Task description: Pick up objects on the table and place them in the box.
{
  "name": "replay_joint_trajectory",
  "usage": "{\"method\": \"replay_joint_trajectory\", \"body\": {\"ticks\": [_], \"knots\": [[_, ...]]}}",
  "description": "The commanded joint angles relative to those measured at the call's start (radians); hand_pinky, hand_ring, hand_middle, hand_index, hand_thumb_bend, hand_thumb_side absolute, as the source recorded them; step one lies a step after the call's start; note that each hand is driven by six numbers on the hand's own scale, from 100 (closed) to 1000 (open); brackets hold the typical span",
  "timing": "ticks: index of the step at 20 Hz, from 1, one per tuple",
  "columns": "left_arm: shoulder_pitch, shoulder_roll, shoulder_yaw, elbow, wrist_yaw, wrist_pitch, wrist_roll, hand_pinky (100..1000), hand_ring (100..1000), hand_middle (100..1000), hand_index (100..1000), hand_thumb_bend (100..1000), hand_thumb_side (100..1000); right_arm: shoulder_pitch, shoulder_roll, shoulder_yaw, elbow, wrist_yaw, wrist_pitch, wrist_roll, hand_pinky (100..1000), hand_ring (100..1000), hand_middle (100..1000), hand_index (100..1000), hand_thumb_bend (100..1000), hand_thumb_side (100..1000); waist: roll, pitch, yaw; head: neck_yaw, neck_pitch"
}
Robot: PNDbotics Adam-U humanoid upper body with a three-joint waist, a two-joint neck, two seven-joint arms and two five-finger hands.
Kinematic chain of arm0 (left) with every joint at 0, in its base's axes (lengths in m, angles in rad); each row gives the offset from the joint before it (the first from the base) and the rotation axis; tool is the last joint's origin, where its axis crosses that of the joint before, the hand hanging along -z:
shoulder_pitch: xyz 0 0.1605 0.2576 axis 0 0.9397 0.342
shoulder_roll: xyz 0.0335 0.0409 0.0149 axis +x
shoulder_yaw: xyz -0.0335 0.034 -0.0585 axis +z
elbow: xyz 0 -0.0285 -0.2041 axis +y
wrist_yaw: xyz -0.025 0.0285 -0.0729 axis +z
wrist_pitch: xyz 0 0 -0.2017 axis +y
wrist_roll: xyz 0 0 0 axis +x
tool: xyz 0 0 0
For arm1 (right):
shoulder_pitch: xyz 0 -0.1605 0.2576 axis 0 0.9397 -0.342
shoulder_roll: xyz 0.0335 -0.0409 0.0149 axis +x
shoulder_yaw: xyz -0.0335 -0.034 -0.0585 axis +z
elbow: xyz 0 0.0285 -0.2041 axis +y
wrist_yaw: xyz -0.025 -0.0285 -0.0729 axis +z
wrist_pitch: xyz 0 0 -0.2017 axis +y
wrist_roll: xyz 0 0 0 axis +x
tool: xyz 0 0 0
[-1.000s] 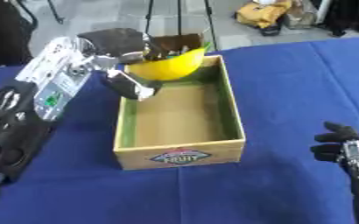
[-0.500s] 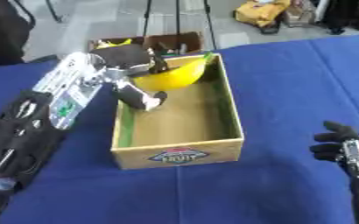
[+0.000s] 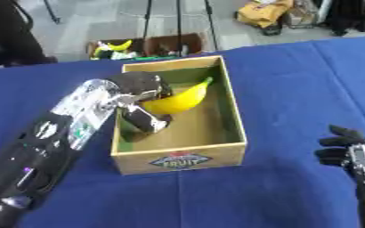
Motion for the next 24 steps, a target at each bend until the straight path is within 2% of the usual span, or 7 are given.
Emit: {"method": "replay_joint_trajectory", "body": {"ticks": [1, 12, 13, 14, 15, 17, 24], "knots": [[-0.013, 0.003, 0.007, 0.007, -0.053, 0.0, 0.006, 552, 747, 670, 775, 100, 636, -0.009, -0.006, 0.001, -0.023, -0.01, -0.003, 0.003, 640, 624, 631, 822, 100, 1000, -0.005, -0.018, -0.001, 0.004, -0.014], [-0.002, -0.022, -0.002, 0.009, -0.175, 0.004, -0.059, 688, 864, 809, 920, 103, 831, -0.01, -0.002, 0.0, -0.022, -0.011, -0.002, 0.003, 641, 624, 630, 822, 100, 1000, -0.006, -0.019, -0.005, 0.008, -0.016], [-0.001, -0.024, -0.001, 0.007, -0.183, 0.007, -0.06, 725, 896, 853, 958, 244, 899, -0.01, -0.002, 0.0, -0.022, -0.011, -0.002, 0.002, 641, 624, 630, 822, 100, 1000, -0.006, -0.019, -0.005, 0.008, -0.017], [-0.001, -0.025, 0.0, 0.005, -0.191, 0.012, -0.059, 736, 905, 866, 968, 283, 915, -0.01, -0.002, 0.0, -0.022, -0.011, -0.002, 0.002, 641, 624, 630, 822, 100, 1000, -0.006, -0.019, -0.005, 0.008, -0.017], [0.0, -0.025, 0.001, 0.001, -0.197, 0.017, -0.058, 775, 935, 907, 997, 442, 975, -0.01, -0.002, 0.0, -0.022, -0.011, -0.002, 0.002, 641, 624, 628, 822, 100, 1000, -0.006, -0.02, -0.005, 0.008, -0.017], [-0.002, -0.023, 0.007, -0.013, -0.205, 0.033, -0.046, 803, 955, 934, 1000, 627, 1000, -0.01, -0.002, 0.0, -0.022, -0.011, -0.002, 0.003, 641, 624, 628, 822, 100, 1000, -0.006, -0.02, -0.004, 0.007, -0.016], [-0.04, 0.027, 0.053, -0.101, -0.145, 0.066, 0.067, 759, 931, 919, 991, 618, 1000, -0.007, -0.004, 0.0, -0.022, -0.01, -0.002, 0.003, 641, 624, 627, 822, 100, 1000, -0.004, -0.023, 0.001, 0.001, -0.005]]}}
